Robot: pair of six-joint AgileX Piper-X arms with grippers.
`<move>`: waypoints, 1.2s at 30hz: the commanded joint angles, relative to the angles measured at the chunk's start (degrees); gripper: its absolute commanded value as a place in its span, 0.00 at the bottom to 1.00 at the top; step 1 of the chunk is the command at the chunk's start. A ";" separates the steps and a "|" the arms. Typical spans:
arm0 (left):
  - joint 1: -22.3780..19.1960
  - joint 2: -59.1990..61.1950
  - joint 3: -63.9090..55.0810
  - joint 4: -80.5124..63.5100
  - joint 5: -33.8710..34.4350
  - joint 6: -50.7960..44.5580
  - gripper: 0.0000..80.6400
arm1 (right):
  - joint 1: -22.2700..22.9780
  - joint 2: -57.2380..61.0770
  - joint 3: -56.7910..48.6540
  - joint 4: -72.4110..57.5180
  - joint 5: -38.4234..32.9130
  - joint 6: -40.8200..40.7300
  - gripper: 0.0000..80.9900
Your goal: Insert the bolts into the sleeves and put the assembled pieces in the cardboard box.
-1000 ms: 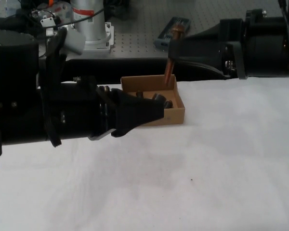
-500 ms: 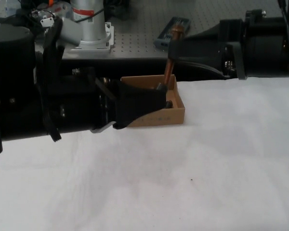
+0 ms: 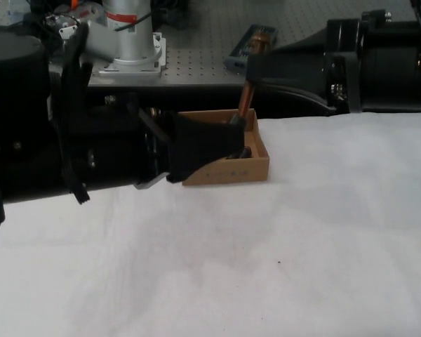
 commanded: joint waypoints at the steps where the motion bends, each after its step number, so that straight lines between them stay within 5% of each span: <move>1: 0.19 -0.62 -0.76 -2.27 -1.36 -0.74 0.01 | 0.08 0.06 -0.30 0.34 -2.16 0.05 0.04; 23: 0.19 -0.62 -0.76 -7.15 -10.11 -1.88 0.01 | 0.08 0.06 -0.30 0.71 -3.86 3.88 0.04; 36: 0.07 -0.62 -0.76 -7.80 0.76 -0.19 0.01 | 0.08 0.06 -0.30 0.71 -5.82 3.40 0.04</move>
